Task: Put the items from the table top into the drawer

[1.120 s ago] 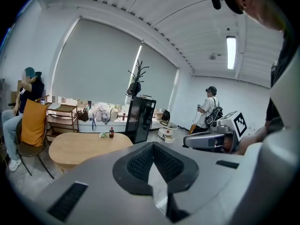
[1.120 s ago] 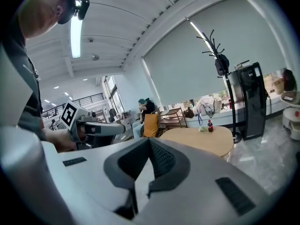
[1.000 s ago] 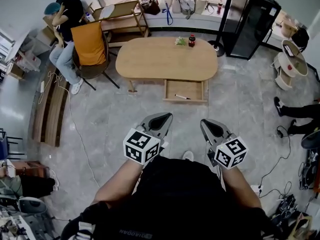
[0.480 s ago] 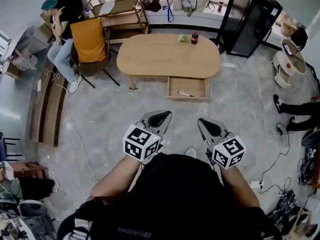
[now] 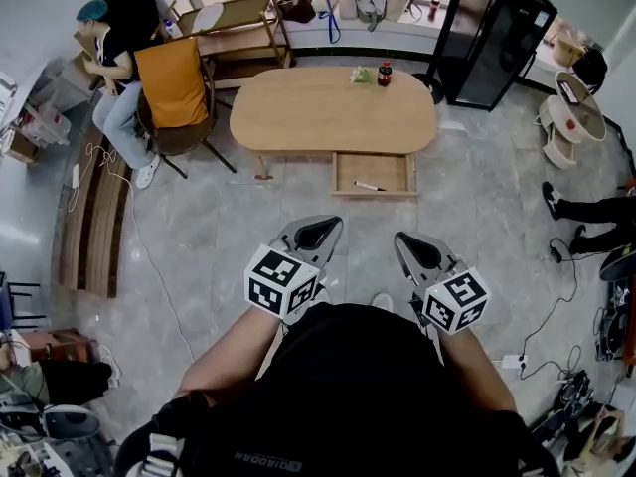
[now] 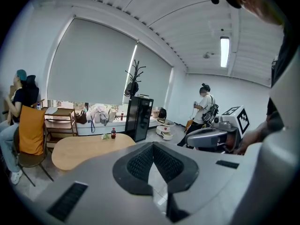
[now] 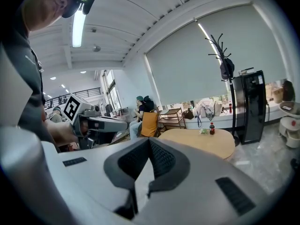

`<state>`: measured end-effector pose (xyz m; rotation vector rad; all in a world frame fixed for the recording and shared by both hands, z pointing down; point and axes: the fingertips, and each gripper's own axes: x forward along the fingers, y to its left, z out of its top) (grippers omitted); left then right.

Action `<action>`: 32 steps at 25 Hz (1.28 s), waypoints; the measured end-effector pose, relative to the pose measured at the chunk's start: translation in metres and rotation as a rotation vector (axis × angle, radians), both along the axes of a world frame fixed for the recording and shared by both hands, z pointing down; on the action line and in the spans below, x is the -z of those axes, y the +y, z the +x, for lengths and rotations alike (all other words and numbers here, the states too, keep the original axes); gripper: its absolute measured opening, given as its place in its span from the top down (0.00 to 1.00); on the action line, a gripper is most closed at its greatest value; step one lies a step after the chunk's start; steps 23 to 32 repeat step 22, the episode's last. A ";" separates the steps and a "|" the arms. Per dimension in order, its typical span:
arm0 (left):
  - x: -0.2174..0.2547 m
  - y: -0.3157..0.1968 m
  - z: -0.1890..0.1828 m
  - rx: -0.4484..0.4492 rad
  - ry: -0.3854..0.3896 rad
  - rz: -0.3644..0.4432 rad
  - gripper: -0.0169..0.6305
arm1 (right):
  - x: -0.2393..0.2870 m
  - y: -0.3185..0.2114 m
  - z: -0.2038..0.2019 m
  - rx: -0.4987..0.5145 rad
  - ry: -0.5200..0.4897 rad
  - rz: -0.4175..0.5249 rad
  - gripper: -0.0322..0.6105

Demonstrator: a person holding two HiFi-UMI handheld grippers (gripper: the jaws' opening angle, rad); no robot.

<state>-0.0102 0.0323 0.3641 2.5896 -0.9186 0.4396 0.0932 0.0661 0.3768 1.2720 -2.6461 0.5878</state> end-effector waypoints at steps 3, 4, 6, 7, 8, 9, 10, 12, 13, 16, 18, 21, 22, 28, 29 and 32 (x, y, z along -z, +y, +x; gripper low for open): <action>-0.004 0.001 0.003 -0.004 0.004 -0.005 0.97 | -0.002 0.000 0.001 -0.009 -0.004 -0.005 0.95; -0.004 0.001 0.003 -0.004 0.007 -0.006 0.97 | -0.003 0.001 0.002 -0.009 -0.004 -0.005 0.95; -0.003 0.000 0.003 -0.003 0.011 -0.006 0.97 | -0.003 0.001 0.002 -0.010 -0.002 -0.006 0.95; -0.003 0.000 0.003 -0.002 0.011 -0.005 0.97 | -0.003 0.001 0.002 -0.010 -0.001 -0.006 0.95; -0.002 0.000 0.003 -0.003 0.011 -0.005 0.97 | -0.002 0.000 0.002 -0.011 -0.002 -0.006 0.95; -0.002 0.000 0.003 -0.002 0.010 -0.005 0.97 | -0.002 0.000 0.002 -0.011 -0.002 -0.006 0.95; -0.003 -0.001 0.003 -0.001 0.011 -0.005 0.97 | -0.002 -0.001 0.003 -0.011 -0.003 -0.006 0.95; -0.003 -0.001 0.003 0.002 0.012 -0.006 0.97 | -0.002 -0.001 0.003 -0.011 -0.005 -0.006 0.95; -0.003 -0.001 0.004 0.003 0.012 -0.005 0.97 | -0.002 -0.001 0.003 -0.011 -0.006 -0.006 0.95; -0.001 -0.002 0.005 0.002 0.015 -0.003 0.97 | -0.002 -0.001 0.004 -0.011 -0.006 -0.007 0.95; -0.001 -0.002 0.006 0.002 0.017 -0.001 0.97 | -0.002 -0.002 0.004 -0.011 -0.007 -0.006 0.95; -0.002 -0.003 0.007 0.001 0.014 -0.003 0.97 | -0.002 -0.003 0.005 -0.012 -0.007 -0.006 0.95; -0.003 -0.003 0.007 0.001 0.013 -0.004 0.97 | -0.002 -0.003 0.005 -0.012 -0.008 -0.006 0.95; -0.003 -0.003 0.007 0.001 0.013 -0.004 0.97 | -0.002 -0.003 0.005 -0.012 -0.008 -0.006 0.95; -0.003 -0.003 0.007 0.001 0.013 -0.004 0.97 | -0.002 -0.003 0.005 -0.012 -0.008 -0.006 0.95; -0.003 -0.003 0.007 0.001 0.013 -0.004 0.97 | -0.002 -0.003 0.005 -0.012 -0.008 -0.006 0.95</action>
